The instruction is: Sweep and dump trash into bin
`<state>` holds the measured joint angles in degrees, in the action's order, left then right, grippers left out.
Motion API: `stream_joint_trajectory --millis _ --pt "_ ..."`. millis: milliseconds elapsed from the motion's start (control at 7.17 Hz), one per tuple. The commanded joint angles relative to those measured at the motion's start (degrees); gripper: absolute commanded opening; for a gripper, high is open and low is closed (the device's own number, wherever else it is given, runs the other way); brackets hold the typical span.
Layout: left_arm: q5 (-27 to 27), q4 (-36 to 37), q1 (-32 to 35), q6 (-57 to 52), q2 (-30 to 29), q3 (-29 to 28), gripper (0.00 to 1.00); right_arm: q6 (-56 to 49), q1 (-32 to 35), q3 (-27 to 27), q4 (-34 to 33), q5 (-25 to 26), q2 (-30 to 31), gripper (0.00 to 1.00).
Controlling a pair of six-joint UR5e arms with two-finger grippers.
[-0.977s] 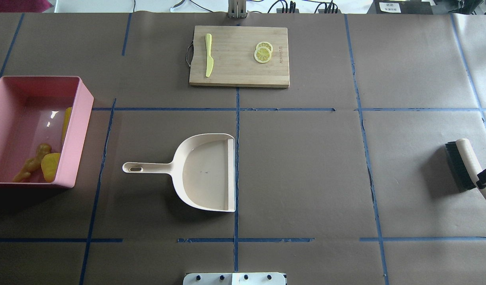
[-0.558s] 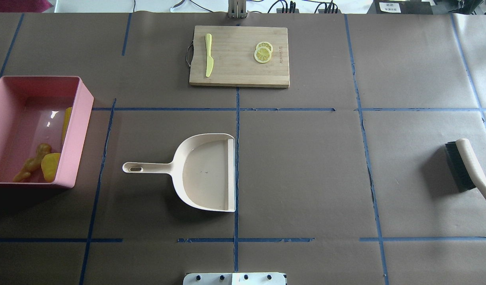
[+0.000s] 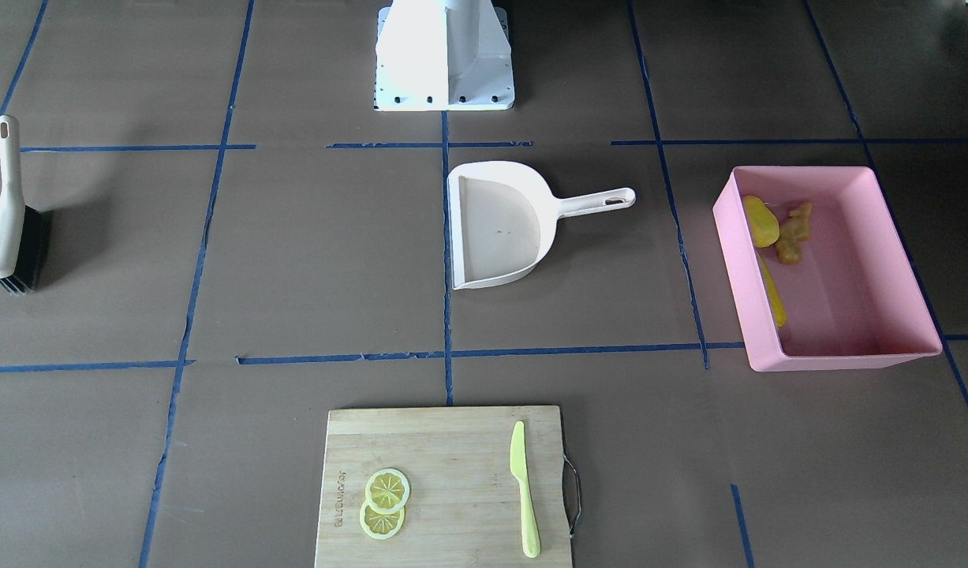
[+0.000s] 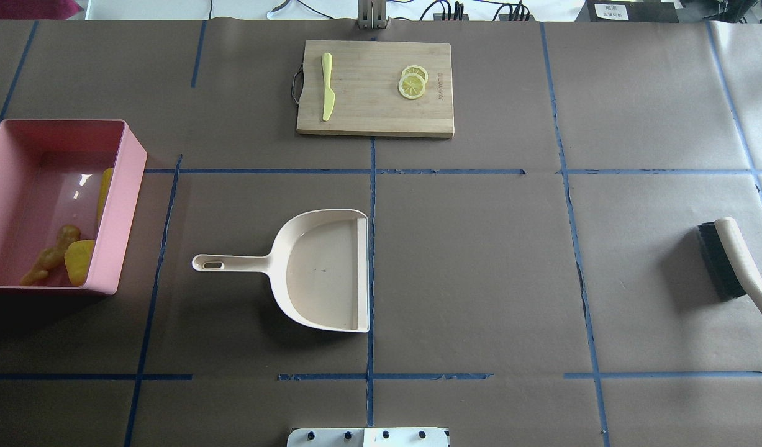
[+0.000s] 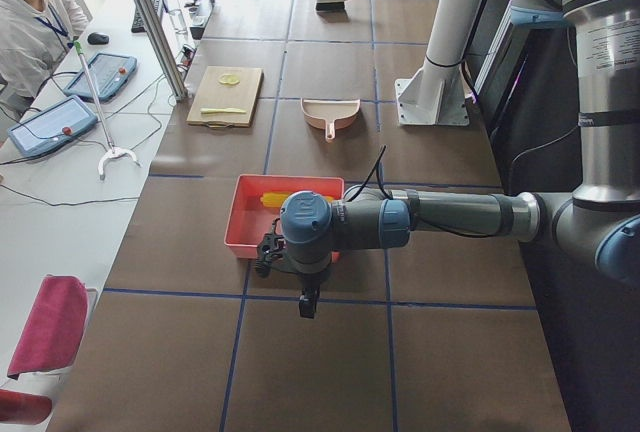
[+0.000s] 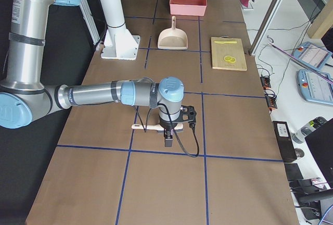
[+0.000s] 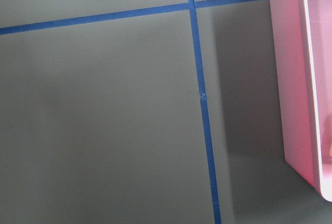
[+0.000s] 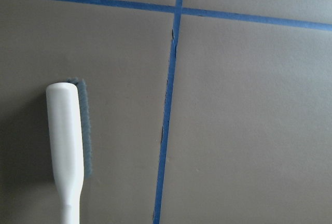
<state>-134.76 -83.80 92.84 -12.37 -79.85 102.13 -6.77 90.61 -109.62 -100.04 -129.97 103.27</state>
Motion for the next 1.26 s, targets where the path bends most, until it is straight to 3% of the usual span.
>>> stream_joint_trajectory --millis 0,1116 --pt "0.1 0.0 -0.1 0.0 -0.1 0.2 1.0 -0.4 1.2 4.7 6.1 -0.1 2.0 1.0" --pt "0.1 0.2 -0.1 0.1 0.5 0.5 1.0 0.7 -0.2 4.6 6.4 -0.7 0.5 1.0"
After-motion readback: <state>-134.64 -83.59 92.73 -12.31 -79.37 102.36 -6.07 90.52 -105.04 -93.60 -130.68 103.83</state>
